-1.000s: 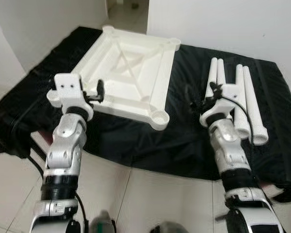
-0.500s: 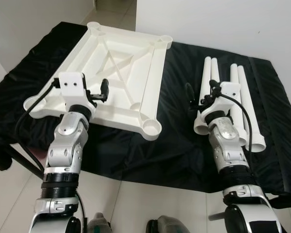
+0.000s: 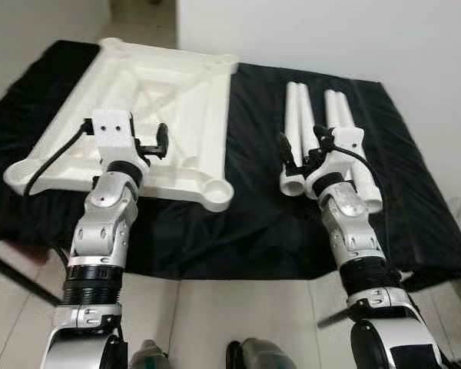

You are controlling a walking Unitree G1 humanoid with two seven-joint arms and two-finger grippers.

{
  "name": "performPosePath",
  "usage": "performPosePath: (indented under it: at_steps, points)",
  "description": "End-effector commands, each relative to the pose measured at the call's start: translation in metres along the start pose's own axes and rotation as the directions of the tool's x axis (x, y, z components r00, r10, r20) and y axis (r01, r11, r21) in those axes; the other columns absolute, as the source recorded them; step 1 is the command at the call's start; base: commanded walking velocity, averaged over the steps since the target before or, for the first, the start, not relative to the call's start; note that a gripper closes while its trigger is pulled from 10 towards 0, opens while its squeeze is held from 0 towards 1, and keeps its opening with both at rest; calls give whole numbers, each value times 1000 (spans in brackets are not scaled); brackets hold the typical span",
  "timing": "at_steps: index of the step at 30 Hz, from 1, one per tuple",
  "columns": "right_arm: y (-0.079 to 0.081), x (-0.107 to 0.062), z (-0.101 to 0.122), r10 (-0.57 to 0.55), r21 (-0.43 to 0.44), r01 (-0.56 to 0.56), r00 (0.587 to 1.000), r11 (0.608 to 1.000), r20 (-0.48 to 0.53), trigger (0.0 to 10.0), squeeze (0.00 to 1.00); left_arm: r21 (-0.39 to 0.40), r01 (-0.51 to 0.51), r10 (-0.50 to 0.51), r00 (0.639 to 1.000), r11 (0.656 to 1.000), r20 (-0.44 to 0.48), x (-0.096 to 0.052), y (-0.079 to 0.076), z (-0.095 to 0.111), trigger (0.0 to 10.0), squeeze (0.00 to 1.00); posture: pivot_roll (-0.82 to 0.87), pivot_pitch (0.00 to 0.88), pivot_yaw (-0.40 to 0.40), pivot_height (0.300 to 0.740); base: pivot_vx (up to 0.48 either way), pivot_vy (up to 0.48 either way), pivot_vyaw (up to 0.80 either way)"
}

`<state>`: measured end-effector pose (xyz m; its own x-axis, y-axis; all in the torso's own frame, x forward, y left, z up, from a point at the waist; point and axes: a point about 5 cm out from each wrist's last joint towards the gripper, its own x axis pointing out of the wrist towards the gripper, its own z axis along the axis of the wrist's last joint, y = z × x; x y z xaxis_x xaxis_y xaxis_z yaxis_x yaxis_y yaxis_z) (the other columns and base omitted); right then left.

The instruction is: Building children table

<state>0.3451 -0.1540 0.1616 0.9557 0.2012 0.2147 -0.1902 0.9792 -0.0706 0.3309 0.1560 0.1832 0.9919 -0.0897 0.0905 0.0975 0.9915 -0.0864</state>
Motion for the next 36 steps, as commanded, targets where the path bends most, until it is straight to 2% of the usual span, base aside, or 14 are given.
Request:
performPosePath:
  at_steps: [1,7,15,22,29,36]
  points:
    - [-2,-2,-3,-12,-1,12,1000,1000,-19,10000,0,-14,-20,20,1000,1000,-8,1,2,-1,10000,0,-16,21,-59,740,0,0,-694]
    - [-5,-3,-4,-30,-3,30,999,1000,-16,10000,0,-26,-35,35,999,999,-19,1,2,-2,10000,0,-23,9,-47,740,0,0,-650]
    - [-17,-4,2,-99,-10,100,995,995,19,10000,0,-5,-13,13,1000,1000,-10,12,-2,2,10000,0,-56,0,-8,740,0,0,0]
    - [-18,-5,1,-111,-11,112,994,994,15,10000,0,-4,1,-1,1000,1000,-3,16,-2,6,10000,0,-58,0,-5,740,0,0,0]
    - [-16,-4,1,-104,-15,104,994,994,15,10000,0,-20,-7,6,1000,1000,-9,14,-1,3,10000,0,-53,0,-8,740,0,353,0]
    - [-13,-2,0,-82,-21,82,997,996,9,10000,0,11,-18,18,1000,1000,7,11,0,4,10000,0,-35,0,-22,740,0,0,0]
